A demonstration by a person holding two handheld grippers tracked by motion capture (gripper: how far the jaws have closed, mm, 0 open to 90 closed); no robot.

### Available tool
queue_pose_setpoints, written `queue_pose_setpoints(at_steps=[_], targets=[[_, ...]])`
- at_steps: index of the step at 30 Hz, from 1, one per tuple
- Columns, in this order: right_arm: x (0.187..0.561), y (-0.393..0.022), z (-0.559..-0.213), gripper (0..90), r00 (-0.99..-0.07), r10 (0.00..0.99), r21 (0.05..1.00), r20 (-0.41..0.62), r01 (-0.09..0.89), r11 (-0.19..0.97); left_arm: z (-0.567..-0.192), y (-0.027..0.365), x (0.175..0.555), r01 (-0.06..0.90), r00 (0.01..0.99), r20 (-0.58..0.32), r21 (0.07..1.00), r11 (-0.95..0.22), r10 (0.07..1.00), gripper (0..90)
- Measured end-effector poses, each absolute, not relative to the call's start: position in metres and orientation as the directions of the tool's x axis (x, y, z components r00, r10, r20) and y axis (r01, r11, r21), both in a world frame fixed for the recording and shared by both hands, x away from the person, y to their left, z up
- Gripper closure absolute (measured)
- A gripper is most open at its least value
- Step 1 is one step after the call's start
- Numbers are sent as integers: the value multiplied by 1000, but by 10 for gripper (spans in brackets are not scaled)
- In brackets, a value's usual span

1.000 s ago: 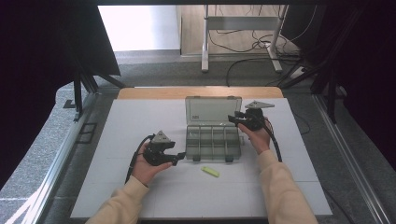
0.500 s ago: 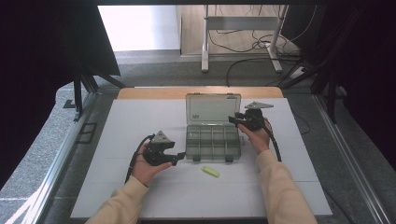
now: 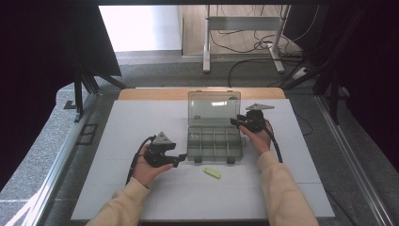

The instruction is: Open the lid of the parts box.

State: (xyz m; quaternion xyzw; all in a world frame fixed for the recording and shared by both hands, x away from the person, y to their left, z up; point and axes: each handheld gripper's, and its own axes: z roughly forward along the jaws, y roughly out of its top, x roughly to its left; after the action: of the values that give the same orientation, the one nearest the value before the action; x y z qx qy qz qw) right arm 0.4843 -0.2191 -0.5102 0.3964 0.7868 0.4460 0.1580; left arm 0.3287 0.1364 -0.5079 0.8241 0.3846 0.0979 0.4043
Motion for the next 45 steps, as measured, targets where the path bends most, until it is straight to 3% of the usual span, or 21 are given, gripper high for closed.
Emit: queue_pose_setpoints(at_steps=[5,21,29,45], targets=[[485,-220,-513,545,-624,775,820,105,495,288,-508,137,329,557,685,-150,739,-379,713,330],[484,-220,-511,310,-573,813,812,100,519,267,-509,139,329,566,681,-156,731,-380,715,323],[479,-227,-499,309,-574,810,827,123,510,236,-509,142,326,569,678,-160,732,-374,718,320],[437,-222,-475,274,-654,754,822,59,461,334,-505,158,311,576,658,-185,749,-329,730,301]])
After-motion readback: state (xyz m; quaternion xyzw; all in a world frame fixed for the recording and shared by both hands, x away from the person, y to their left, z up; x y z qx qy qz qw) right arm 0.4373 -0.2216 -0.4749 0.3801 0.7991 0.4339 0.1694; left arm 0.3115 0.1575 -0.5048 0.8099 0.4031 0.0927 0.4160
